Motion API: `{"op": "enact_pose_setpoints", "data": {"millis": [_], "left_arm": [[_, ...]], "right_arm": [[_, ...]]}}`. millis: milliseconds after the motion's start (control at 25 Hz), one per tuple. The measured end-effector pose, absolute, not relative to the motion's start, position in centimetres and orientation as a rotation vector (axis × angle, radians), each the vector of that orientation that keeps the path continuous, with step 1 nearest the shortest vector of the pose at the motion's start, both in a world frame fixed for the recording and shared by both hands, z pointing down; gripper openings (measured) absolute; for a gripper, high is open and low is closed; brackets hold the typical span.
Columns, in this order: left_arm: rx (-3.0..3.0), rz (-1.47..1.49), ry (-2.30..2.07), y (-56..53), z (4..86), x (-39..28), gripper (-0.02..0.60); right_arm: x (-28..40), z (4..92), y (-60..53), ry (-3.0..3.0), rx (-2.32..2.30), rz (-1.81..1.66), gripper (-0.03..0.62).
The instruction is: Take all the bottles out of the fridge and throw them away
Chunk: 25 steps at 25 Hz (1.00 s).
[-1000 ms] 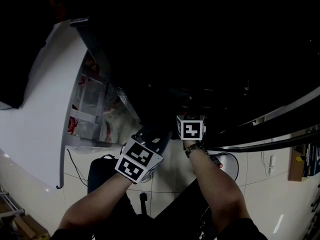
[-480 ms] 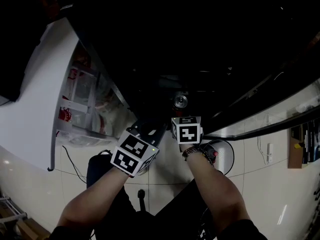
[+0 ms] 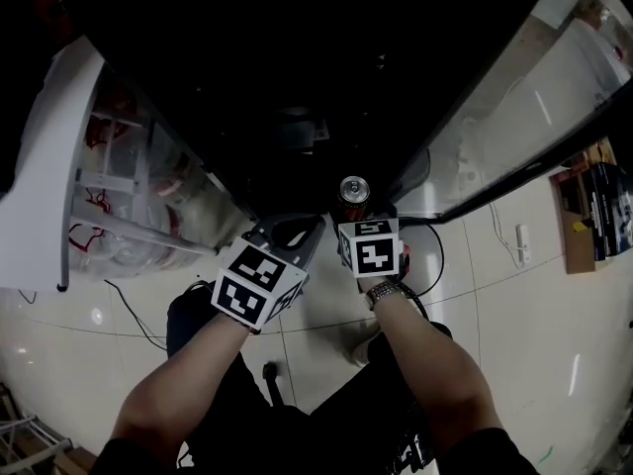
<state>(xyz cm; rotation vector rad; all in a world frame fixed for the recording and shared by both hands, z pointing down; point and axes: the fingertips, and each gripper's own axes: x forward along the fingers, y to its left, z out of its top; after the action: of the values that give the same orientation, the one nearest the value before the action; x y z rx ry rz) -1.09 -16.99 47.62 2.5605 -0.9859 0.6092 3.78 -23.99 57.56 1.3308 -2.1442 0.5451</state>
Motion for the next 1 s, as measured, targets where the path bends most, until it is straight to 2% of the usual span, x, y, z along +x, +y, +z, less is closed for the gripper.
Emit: {"op": "enact_pose_setpoints", "data": {"millis": [560, 960, 1000], "left_arm": [[2.607, 0.597, -0.863, -13.2, 48.5, 9.2, 0.004], [2.583, 0.635, -0.826, -12.0, 50.3, 13.6, 0.005], [2.582, 0.638, -0.825, -12.0, 50.4, 13.7, 0.005]], "right_arm": [[19.1, 60.9, -16.4, -1.962, 1.445, 0.639, 0.318], [23.5, 63.6, -13.6, -1.939, 1.412, 0.659, 0.321], [23.6, 63.1, -13.9, -1.955, 1.428, 0.642, 0.286]]}}
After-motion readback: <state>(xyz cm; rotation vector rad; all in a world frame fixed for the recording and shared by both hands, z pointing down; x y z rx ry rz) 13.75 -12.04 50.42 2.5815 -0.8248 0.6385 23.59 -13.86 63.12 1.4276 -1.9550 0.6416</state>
